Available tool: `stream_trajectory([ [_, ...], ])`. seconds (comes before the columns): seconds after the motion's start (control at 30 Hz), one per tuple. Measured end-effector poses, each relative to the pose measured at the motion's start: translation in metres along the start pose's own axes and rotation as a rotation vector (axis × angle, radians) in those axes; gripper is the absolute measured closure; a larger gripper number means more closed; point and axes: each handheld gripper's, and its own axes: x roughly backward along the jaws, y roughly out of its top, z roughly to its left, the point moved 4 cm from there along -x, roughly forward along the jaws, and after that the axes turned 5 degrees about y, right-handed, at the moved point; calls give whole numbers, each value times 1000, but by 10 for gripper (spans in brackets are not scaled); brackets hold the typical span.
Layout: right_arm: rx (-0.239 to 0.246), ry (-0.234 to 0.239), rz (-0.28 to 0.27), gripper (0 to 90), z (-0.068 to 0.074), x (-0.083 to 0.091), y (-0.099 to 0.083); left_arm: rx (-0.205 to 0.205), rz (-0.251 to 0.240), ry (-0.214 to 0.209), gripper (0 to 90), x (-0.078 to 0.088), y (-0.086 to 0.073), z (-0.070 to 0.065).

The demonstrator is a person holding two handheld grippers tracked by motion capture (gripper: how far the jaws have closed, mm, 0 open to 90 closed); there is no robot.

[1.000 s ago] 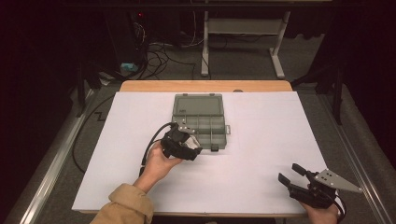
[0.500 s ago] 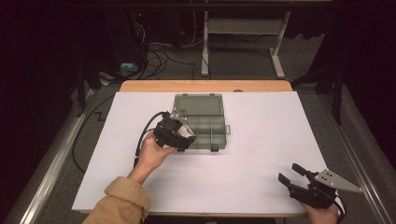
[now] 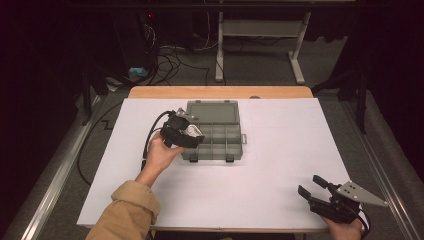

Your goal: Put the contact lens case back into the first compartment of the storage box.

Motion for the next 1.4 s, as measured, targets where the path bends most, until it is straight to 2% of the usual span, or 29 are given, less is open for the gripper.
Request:
stream_trajectory([
  [0.27,-9,1,-7,302,0,1,0,6,-3,16,267,-8,3,5],
  [0.3,-10,1,-9,302,-1,1,0,-8,26,23,267,-9,4,7],
  [0.33,-10,1,-9,302,-1,1,0,-8,26,23,266,-9,4,7],
  [0.37,-13,2,-10,302,-1,1,0,-26,22,56,266,-9,6,7],
  [0.47,-15,3,-10,302,-1,1,0,0,6,29,267,-10,9,10],
  [0.6,-10,5,-8,303,-1,1,0,2,57,40,266,-24,3,16],
  [0.67,-12,6,-7,302,-1,1,0,10,61,35,266,-27,3,18],
  [0.93,-13,6,-4,303,-1,0,0,23,83,59,265,-40,-1,27],
  [1.07,-14,7,-5,303,-1,0,0,7,77,66,260,-42,-2,28],
  [1.23,-14,8,-6,303,-1,0,0,-8,47,78,267,-43,0,26],
  [1.4,-13,9,-6,303,-1,1,0,-13,56,74,277,-45,-1,25],
])
